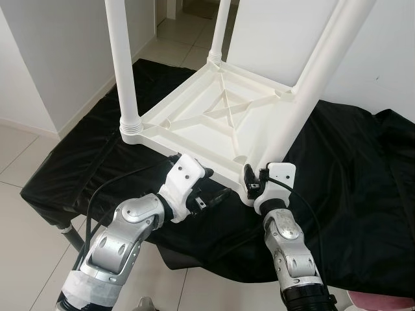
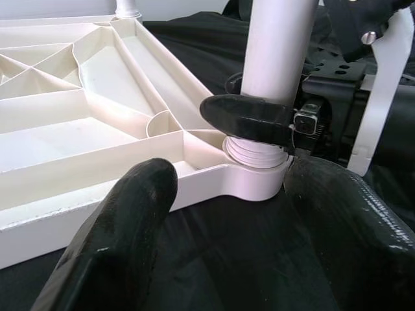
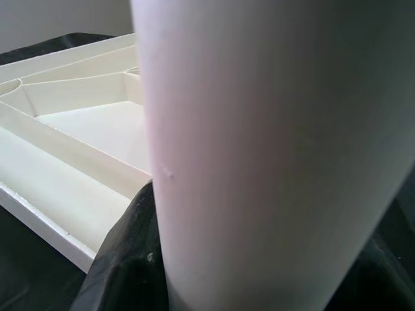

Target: Building children table

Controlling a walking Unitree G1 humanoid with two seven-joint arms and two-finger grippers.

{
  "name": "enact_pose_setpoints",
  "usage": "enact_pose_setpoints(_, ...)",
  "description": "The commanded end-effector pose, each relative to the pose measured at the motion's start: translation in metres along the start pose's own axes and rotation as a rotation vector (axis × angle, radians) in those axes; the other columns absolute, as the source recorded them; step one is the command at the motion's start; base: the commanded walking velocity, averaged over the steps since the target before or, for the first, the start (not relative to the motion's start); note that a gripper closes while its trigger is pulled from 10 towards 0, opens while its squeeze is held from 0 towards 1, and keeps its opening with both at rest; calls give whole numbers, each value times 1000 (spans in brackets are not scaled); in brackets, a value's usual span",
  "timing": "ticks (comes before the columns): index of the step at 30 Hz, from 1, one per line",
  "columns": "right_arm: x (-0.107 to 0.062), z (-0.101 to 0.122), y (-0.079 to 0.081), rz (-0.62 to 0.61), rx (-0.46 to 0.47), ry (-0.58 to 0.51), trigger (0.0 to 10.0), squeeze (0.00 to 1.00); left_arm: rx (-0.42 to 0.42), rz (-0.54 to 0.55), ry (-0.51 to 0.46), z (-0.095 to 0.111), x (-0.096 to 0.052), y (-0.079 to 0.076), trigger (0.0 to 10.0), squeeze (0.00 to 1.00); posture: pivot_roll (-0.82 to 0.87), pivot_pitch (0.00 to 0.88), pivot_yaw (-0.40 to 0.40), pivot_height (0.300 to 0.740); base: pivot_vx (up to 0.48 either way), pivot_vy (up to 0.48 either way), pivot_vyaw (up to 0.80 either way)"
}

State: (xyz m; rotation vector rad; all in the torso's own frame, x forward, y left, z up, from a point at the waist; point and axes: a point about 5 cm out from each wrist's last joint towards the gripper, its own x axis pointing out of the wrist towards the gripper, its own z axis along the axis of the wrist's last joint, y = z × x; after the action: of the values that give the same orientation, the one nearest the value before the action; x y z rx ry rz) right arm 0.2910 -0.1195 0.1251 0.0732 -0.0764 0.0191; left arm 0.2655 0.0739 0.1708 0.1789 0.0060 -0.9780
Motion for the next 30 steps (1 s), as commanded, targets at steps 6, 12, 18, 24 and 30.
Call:
enact_pose_setpoints(6,-9,-8,3,4,13,33,10000,1000,-2,9,-2,-1,2,-3,10000,0,131,1,-137,740,0,0,0)
enact_pose_setpoints(12,-11,-4,-4,14,-16,-4,10000,1000,0,6,-1,-1,1,-3,10000,0,134,2,-137,740,0,0,0)
enact_pose_setpoints(18,-13,-1,-10,24,-16,-31,10000,1000,0,8,1,-2,0,-4,10000,0,136,7,-136,740,0,0,0)
enact_pose_setpoints(24,-12,5,-17,118,-1,-78,10000,0,-2,13,1,-1,-1,-3,10000,0,124,16,-132,740,0,0,0)
enact_pose_setpoints(30,-10,6,-23,262,9,-83,10000,0,-7,-1,2,-2,2,-5,10000,0,103,29,-120,740,0,0,0)
